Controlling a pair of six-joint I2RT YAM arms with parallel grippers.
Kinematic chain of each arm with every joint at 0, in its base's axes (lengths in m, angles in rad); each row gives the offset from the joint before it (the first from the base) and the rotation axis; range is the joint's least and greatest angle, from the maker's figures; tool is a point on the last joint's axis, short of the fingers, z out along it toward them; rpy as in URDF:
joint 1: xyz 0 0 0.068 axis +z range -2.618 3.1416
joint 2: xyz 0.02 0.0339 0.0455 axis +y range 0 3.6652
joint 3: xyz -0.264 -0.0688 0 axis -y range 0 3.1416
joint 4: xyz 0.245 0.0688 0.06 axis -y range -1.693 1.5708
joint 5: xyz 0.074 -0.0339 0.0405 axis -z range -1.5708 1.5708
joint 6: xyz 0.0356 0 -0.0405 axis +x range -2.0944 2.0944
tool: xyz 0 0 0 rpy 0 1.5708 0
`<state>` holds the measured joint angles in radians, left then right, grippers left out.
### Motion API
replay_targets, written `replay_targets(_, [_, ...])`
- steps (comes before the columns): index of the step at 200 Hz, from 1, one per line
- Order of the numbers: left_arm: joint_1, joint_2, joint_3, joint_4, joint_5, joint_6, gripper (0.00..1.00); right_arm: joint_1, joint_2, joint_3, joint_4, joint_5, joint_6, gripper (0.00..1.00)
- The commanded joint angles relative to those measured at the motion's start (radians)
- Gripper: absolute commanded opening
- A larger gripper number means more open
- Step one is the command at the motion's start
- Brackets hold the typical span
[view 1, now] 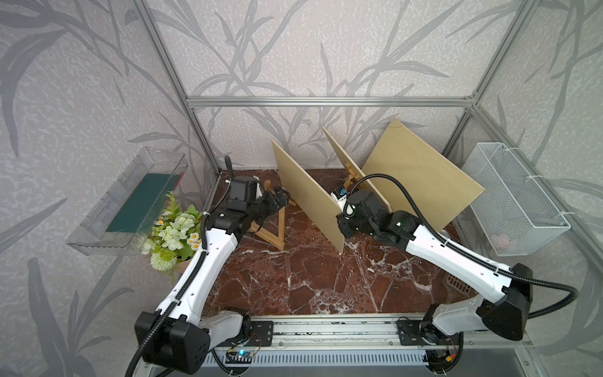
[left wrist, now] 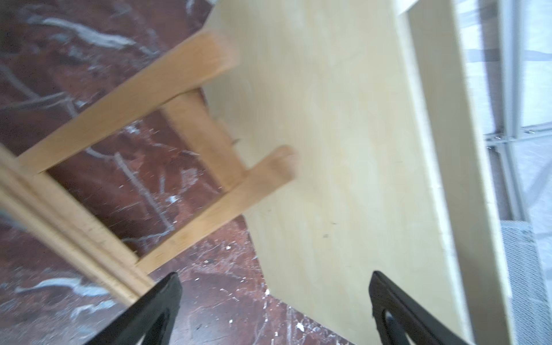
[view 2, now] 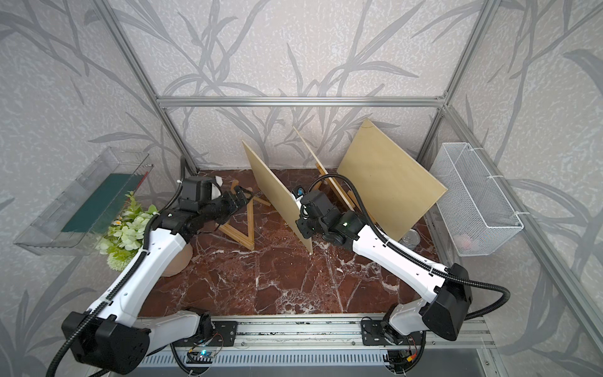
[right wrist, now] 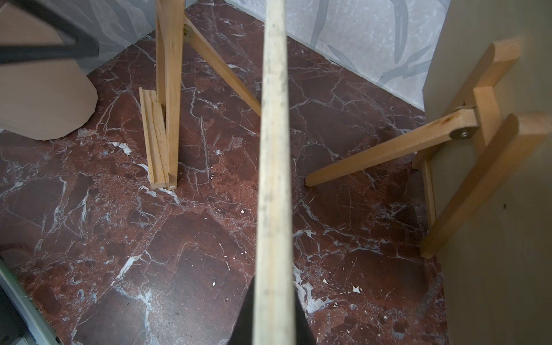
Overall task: Assemble the easel
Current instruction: Pick up the drawing board from the center of the board.
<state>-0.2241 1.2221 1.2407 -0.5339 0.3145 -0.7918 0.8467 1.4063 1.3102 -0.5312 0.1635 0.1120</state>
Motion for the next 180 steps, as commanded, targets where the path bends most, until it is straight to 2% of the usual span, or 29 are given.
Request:
replay_targets(1, [-0.039,0.085,0.152,-0.013,-0.043,-0.034,0.99,0.008,-0.026,-0.041,-0.121,0.004,0.006,0.0])
replay_targets(48, [-0.091,0.354,0.447,-0.163,-0.07,-0.12,0.98,0.023,-0.071,-0.075,-0.131,0.02,0.016,0.0])
replay_targets(99, [-0.095,0.588,0.77,-0.455,-0.03,-0.106,0.96,0.079,-0.091,-0.103,-0.139,0.121,0.006,0.0])
replay_targets(129, [-0.096,0.58,0.718,-0.438,-0.011,-0.165,0.85,0.093,-0.114,-0.125,-0.141,0.162,0.001,0.0])
replay_targets(180, [-0.118,0.592,0.666,-0.431,0.037,-0.218,0.6,0.137,-0.123,-0.137,-0.147,0.223,-0.038,0.0])
